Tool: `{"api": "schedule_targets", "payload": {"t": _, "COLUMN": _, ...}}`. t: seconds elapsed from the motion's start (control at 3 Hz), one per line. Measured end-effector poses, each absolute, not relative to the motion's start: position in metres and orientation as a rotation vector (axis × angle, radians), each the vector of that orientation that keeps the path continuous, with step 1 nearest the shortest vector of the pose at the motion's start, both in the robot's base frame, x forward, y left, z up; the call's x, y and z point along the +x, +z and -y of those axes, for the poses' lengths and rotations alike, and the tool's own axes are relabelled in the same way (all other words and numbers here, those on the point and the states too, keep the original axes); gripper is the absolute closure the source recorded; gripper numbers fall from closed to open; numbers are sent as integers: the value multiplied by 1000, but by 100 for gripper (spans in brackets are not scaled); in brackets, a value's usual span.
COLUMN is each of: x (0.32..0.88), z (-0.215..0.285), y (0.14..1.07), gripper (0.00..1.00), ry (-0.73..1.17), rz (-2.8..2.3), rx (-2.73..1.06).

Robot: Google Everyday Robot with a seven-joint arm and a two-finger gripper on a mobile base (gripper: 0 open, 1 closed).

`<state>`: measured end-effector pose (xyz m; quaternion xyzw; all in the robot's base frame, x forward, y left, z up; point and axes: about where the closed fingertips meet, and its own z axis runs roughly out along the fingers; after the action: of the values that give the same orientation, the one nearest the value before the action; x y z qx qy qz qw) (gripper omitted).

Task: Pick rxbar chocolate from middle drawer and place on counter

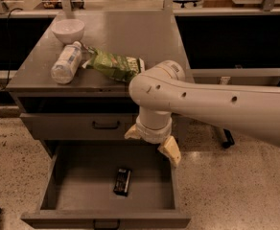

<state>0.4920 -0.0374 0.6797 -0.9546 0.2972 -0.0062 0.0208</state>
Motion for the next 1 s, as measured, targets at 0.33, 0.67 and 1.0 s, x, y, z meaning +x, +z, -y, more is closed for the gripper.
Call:
{"api": "schedule_targets", "payload": {"t": 0.33, "x": 491, "z": 32, "y": 668, "gripper": 0, "ry": 34, "rz": -874, "rx": -3025}}
{"api": "schedule_targets", "payload": {"t": 0.67, "x": 482, "z": 16, "y": 634, "gripper": 0, "ry": 75, "rz": -699, "rx": -3103}}
{"api": "schedule_targets", "payload": {"t": 1.0, "x": 473, "z": -18, "y": 579, "gripper": 0, "ry": 50, "rz": -392, "rx": -3082}}
